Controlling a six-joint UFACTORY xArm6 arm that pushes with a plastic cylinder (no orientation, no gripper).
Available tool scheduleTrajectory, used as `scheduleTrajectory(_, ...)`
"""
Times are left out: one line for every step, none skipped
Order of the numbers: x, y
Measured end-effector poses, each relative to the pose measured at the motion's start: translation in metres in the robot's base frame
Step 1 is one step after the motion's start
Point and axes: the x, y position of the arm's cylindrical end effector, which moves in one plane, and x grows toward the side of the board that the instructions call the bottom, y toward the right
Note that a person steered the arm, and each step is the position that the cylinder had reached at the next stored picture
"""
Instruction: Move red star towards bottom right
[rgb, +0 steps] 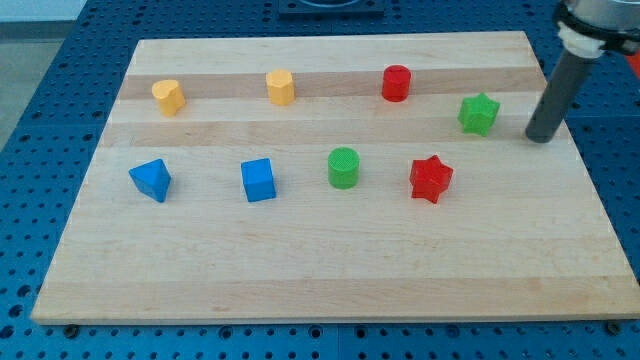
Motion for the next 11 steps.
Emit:
scheduleTrajectory(0.000, -0.008)
scheduleTrajectory(0.000, -0.015)
scheduleTrajectory(0.032, -0.069)
scheduleTrajectory(0.045, -0.089)
scheduleTrajectory(0.054, -0.089)
scheduleTrajectory(0.042, -0.095)
scheduleTrajectory(0.030, -0.101)
scheduleTrajectory(0.011, -0.110)
scheduleTrajectory(-0.021, -0.133)
scheduleTrajectory(-0.048, -0.174)
scheduleTrajectory(-0.049, -0.244)
